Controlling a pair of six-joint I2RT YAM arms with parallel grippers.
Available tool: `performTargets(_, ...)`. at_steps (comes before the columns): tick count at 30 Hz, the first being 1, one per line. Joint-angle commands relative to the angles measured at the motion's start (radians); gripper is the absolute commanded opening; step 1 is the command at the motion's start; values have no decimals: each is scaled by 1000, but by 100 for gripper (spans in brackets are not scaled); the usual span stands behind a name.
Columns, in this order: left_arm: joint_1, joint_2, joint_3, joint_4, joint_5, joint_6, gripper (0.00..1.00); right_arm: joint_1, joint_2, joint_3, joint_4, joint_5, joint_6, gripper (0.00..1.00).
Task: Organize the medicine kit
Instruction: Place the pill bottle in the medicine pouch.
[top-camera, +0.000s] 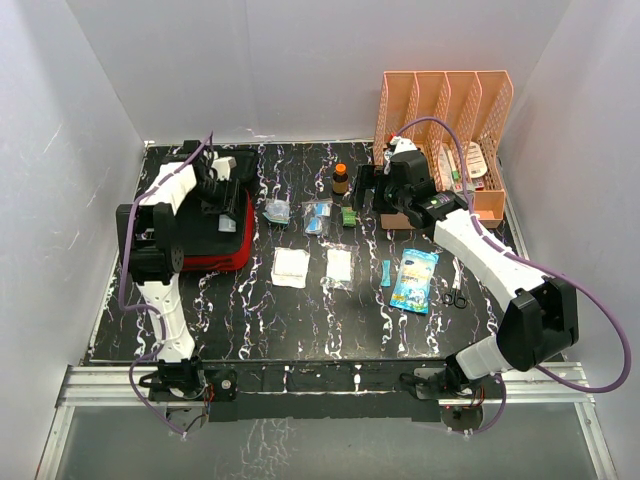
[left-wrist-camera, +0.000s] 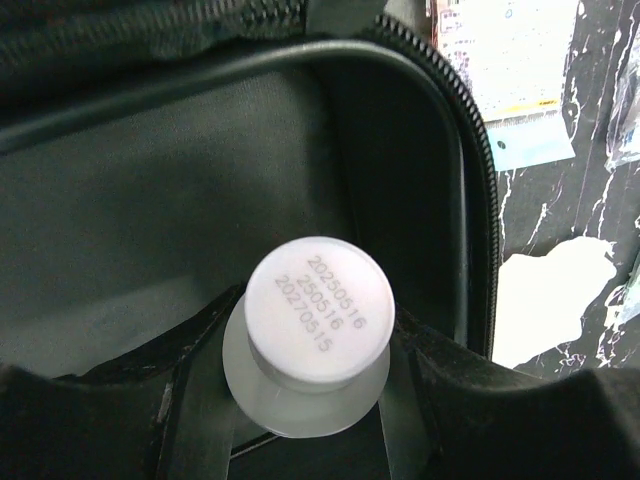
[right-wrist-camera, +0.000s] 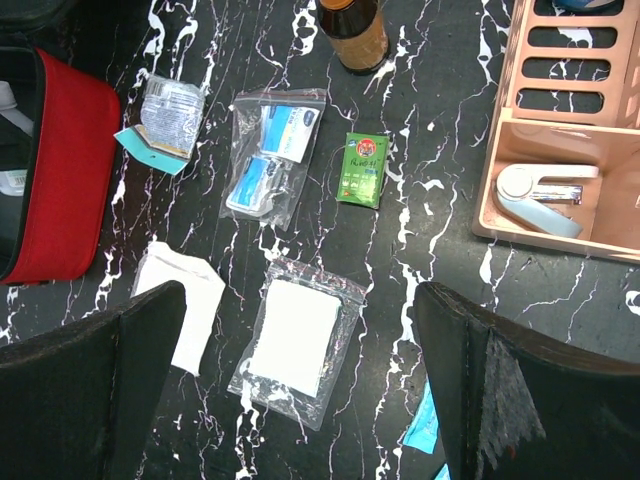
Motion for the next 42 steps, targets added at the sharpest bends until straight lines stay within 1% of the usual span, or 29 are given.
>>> performTargets(1,-8,-5,60,-62,54,-1,0,4,-35,-3,29,25,-4,98)
performTargets(6,-26,38,89,-113,65,0,0,4,-22,4,35,26,-11,98)
performTargets(9,-32,47,93,-123,64,-9,11,4,-11,13,35,24,-14,98)
performTargets(11,-35,50,89,-117,53,-8,20,3,-8,15,36,23,-16,98)
performTargets(13,-36,55,92,-118,44,-10,27,4,-6,15,40,23,-18,98)
performTargets(16,-37,64,102,-127,37,-11,43,4,-4,17,42,24,-23,98)
performTargets(24,-36,49,111,-161,27,3,67,4,11,21,42,18,-33,98)
performTargets(30,-37,-23,89,-156,-7,12,71,4,17,21,49,17,-36,98)
performTargets(35,-36,-159,94,-130,-71,34,75,4,11,20,48,26,-39,98)
performTargets(37,-36,-207,139,-151,-82,61,78,3,6,24,50,38,-42,98)
performTargets(40,-36,-229,250,-199,-67,80,78,0,9,38,53,55,-48,98)
performTargets(42,-53,-245,286,-179,-50,74,78,-7,20,52,51,59,-52,98)
